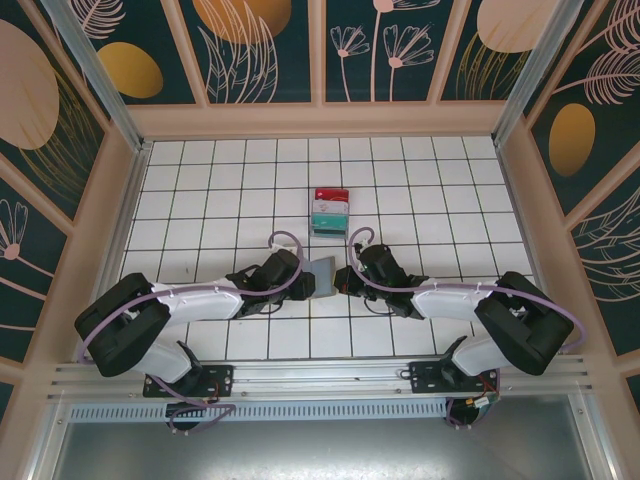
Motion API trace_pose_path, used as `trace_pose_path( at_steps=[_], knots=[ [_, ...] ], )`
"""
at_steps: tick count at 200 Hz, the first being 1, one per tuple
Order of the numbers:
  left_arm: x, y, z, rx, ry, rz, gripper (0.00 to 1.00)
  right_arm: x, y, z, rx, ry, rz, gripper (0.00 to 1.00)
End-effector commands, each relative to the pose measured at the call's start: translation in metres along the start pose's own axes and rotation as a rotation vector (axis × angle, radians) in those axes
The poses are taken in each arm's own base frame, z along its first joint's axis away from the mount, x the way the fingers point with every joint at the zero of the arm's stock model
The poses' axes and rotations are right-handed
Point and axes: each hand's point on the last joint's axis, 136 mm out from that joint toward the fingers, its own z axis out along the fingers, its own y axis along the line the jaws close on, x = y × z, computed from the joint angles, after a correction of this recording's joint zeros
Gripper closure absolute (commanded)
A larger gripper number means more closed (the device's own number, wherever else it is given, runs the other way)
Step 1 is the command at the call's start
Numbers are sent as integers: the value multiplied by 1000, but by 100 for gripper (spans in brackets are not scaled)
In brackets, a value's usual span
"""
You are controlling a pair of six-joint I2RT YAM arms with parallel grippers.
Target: Take the credit cards out of the card holder
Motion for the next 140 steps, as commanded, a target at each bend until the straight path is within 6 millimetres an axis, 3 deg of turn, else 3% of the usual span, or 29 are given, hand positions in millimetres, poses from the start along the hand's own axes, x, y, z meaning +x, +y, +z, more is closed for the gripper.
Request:
trace_pose_path(
  at_steps=[1, 41, 61, 116, 140],
  knots=[
    [-10, -28, -4, 124, -16, 20, 58, -2, -1, 0, -7, -15, 5, 100],
    [-17, -62, -14, 284, -19, 38, 58, -2, -4, -1, 1, -19, 3, 100],
    [-22, -68, -23, 314, -38, 45, 59, -2, -4, 0, 1, -18, 5, 100],
    [-38, -59, -54, 274, -145, 46, 58, -2, -5, 1, 8, -18, 8, 100],
    [-43, -39, -61, 176, -189, 37, 59, -4, -4, 0, 9, -21, 2, 100]
  ],
)
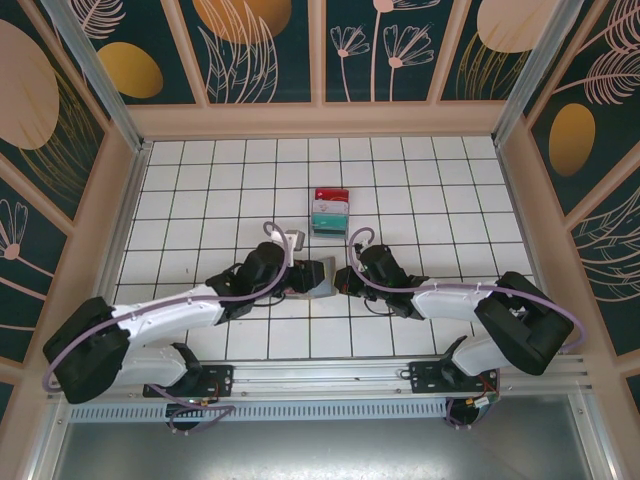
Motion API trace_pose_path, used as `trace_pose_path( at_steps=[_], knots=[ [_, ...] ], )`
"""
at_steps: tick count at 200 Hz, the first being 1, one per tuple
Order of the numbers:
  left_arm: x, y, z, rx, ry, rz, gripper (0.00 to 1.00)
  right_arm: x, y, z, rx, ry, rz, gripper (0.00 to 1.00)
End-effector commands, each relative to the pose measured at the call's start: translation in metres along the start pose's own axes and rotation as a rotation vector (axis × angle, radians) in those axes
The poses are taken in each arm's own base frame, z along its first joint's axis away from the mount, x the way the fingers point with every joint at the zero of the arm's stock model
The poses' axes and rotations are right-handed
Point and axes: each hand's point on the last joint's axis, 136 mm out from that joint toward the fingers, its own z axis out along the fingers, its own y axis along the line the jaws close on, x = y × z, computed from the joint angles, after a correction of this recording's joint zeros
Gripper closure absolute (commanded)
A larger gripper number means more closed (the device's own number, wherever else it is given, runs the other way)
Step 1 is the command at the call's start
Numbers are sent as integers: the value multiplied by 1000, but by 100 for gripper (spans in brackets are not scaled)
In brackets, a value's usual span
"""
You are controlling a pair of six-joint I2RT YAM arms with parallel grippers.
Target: Take the credit cards out of the card holder
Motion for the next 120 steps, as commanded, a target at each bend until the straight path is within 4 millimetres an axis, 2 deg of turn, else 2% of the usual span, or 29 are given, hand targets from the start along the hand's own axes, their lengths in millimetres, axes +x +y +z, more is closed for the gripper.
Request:
trace_pose_path(
  at_steps=[1, 32, 58, 74, 94, 103, 120],
  knots=[
    [0, 27, -10, -127, -31, 22, 59, -4, -3, 0, 9, -19, 2, 100],
    [4, 58, -17, -275, -50, 17, 59, -8, -6, -3, 38, -35, -6, 100],
    [13, 83, -15, -373, -34, 13, 64, -17, -3, -12, 54, -69, -35, 83],
    [19, 97, -12, -420, -17, 0, 70, -22, 5, -18, 36, -85, -57, 70],
    [23, 118, -9, -455, 2, -54, 78, -28, 10, -24, 48, -108, -71, 60],
    [25, 123, -8, -450, 7, -67, 80, -29, 13, -26, 51, -113, -84, 62],
    [25, 124, -5, -433, 9, -72, 82, -29, 25, -26, 14, -109, -105, 75]
  ],
)
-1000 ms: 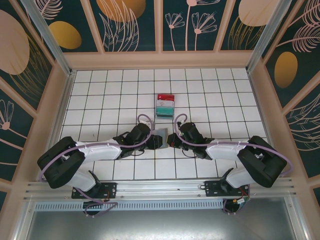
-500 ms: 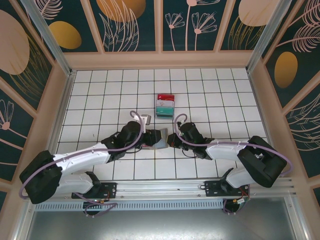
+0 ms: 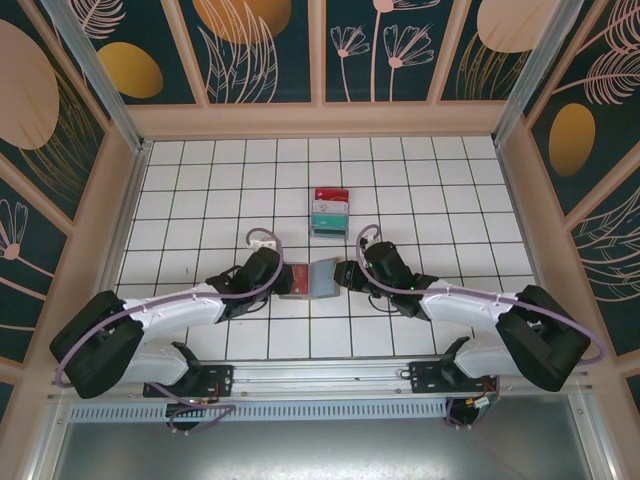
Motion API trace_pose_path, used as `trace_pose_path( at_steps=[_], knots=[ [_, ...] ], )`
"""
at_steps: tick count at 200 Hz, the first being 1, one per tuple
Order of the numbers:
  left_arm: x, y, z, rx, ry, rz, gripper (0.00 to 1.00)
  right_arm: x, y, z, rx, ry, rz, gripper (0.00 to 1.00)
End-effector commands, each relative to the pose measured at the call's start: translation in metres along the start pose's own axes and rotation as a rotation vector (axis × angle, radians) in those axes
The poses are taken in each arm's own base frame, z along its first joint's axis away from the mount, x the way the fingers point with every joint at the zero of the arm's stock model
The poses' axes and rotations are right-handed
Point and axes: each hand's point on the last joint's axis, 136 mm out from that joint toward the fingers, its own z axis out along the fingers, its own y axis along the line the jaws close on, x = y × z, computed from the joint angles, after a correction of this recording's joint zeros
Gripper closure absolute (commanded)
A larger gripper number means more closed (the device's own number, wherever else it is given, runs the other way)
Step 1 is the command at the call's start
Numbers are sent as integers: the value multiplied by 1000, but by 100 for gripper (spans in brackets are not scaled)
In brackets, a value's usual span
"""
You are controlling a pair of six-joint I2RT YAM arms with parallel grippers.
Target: Take the credit cards out of the card holder
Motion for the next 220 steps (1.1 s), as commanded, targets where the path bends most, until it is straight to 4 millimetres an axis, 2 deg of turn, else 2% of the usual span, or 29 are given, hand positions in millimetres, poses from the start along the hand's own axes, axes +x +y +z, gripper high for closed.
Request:
trace_pose_path(
  at_steps=[1, 20, 41, 80, 143, 180, 220],
  knots=[
    [2, 5, 4, 4, 4, -18, 82, -10, 15, -4, -17, -26, -42, 76],
    [3, 5, 4, 12, 4, -16, 82, -8, 28, -1, -53, -17, -54, 82],
    [4, 1, 2, 43, 7, -11, 82, -1, 44, 7, -123, 24, -55, 83],
    [8, 0, 3, 66, 16, -7, 83, 8, 55, 26, -186, 83, -13, 87],
    [25, 11, 17, 21, 74, -14, 86, 21, 52, 49, -188, 150, 30, 85],
    [28, 13, 18, 18, 83, -22, 87, 26, 51, 60, -190, 178, 49, 83],
    [30, 12, 18, 26, 90, -26, 87, 34, 41, 71, -161, 207, 81, 83]
  ],
)
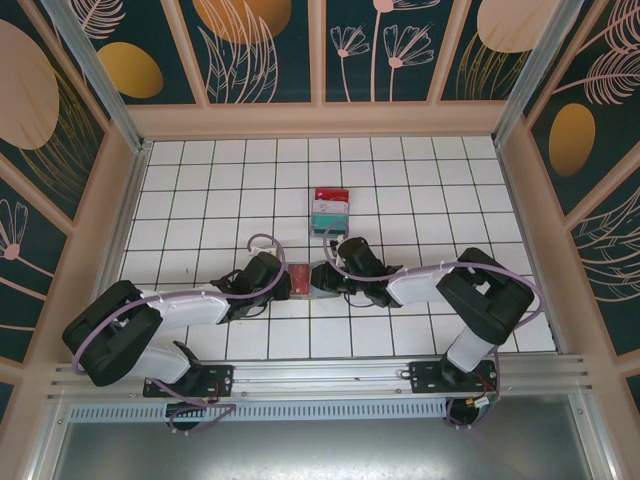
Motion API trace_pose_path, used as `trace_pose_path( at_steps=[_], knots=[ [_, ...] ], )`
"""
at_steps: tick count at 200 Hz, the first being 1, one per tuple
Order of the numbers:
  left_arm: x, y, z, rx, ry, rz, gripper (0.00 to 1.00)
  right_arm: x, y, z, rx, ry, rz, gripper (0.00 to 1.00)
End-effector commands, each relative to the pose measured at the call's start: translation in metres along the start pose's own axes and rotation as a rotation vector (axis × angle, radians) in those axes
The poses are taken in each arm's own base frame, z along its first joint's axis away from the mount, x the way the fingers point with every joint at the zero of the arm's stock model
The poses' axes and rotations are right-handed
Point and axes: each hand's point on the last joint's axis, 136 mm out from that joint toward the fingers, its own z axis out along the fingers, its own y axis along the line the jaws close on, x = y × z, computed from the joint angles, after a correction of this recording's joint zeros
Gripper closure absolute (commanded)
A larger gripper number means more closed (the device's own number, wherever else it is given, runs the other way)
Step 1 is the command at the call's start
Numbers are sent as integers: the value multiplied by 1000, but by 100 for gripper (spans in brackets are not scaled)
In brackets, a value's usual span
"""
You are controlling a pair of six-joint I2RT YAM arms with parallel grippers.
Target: Take the credit cards out of the card holder
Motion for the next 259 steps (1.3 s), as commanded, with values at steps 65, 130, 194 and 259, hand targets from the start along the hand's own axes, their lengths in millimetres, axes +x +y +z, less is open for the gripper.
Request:
trace_pose_path(
  at_steps=[65, 130, 194, 259],
  knots=[
    [6, 1, 3, 17, 23, -15, 88, 2, 8, 17, -55, 33, 33, 83],
    [6, -2, 3, 26, 27, -16, 88, 4, 7, 22, -56, 47, 42, 83],
    [7, 3, 4, 6, 29, -17, 89, 1, -5, 15, 24, 17, 66, 83],
    [8, 3, 5, 2, 33, -15, 90, 0, -14, 12, 73, 8, 73, 83]
  ],
)
